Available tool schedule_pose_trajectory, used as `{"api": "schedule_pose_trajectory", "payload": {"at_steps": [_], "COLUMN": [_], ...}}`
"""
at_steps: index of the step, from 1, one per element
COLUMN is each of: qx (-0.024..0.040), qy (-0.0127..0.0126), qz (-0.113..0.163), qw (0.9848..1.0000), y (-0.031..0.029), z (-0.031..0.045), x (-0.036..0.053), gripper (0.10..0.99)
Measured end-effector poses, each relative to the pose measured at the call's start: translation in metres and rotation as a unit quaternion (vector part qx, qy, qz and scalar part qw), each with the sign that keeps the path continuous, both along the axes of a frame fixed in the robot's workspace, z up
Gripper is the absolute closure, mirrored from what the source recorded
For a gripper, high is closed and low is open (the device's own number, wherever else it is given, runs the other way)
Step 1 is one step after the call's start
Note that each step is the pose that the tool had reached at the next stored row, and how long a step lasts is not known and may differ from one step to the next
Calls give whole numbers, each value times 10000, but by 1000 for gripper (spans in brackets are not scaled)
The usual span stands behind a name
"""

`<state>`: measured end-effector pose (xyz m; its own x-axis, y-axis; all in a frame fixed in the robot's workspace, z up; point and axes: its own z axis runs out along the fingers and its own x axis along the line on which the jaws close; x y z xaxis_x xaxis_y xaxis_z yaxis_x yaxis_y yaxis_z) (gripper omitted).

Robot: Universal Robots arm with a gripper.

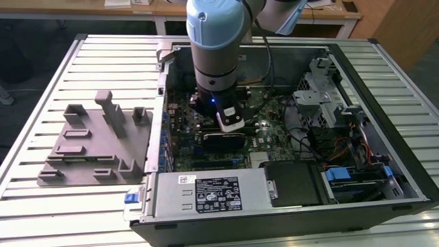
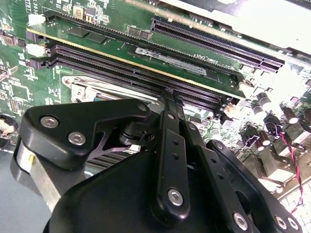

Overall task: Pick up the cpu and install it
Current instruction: 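Install the second cpu locking lever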

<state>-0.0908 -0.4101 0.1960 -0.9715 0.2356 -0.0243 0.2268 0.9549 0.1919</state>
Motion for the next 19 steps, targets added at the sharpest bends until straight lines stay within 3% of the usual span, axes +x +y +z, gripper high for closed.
{"api": "schedule_pose_trajectory", "payload": {"at_steps": [19], "qx": [21], "qy": [0], "qz": [0], "qw": [10000], "y": [2], "z": [-1], "x": [-55], "gripper": [980]}}
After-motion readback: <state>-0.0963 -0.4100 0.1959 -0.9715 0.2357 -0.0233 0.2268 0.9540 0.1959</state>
